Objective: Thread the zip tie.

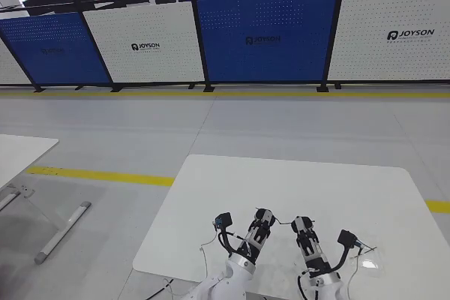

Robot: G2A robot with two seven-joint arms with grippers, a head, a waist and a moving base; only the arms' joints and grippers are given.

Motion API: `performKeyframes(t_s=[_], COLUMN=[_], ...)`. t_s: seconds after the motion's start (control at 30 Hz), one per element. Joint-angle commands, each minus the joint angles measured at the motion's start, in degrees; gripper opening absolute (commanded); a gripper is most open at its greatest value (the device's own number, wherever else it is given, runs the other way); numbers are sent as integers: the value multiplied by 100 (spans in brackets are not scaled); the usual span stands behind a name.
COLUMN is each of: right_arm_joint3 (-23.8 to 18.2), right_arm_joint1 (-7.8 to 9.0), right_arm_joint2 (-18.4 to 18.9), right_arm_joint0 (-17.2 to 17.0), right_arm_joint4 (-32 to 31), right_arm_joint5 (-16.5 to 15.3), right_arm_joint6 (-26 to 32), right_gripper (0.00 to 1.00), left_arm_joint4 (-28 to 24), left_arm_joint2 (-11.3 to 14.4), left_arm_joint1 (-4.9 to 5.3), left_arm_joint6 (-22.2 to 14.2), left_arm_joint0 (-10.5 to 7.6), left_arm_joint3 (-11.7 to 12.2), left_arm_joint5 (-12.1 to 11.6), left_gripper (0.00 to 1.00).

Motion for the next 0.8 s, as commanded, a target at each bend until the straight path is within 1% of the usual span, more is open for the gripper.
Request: performKeyframes(t_s=[0.0,0.13,0.53,0.77], right_arm_joint3=[16,25,53,47], right_arm_joint1=[-6,-14,-30,-28], right_arm_joint2=[2,14,42,62], right_arm_joint0=[7,9,25,14], right_arm_joint4=[-16,-40,-34,-9], right_arm_joint5=[18,18,26,-2], right_arm_joint6=[-61,-129,-116,-121], right_gripper=[0,0,0,0], left_arm_joint4=[-105,-176,-177,-177], left_arm_joint2=[-38,-66,-82,-82], left_arm_joint1=[-11,-32,-80,-80], left_arm_joint6=[-10,-13,-56,-56], left_arm_joint0=[-7,-10,14,14], left_arm_joint3=[7,9,3,3], left_arm_joint5=[65,115,160,160], left_gripper=[0,0,0,0])
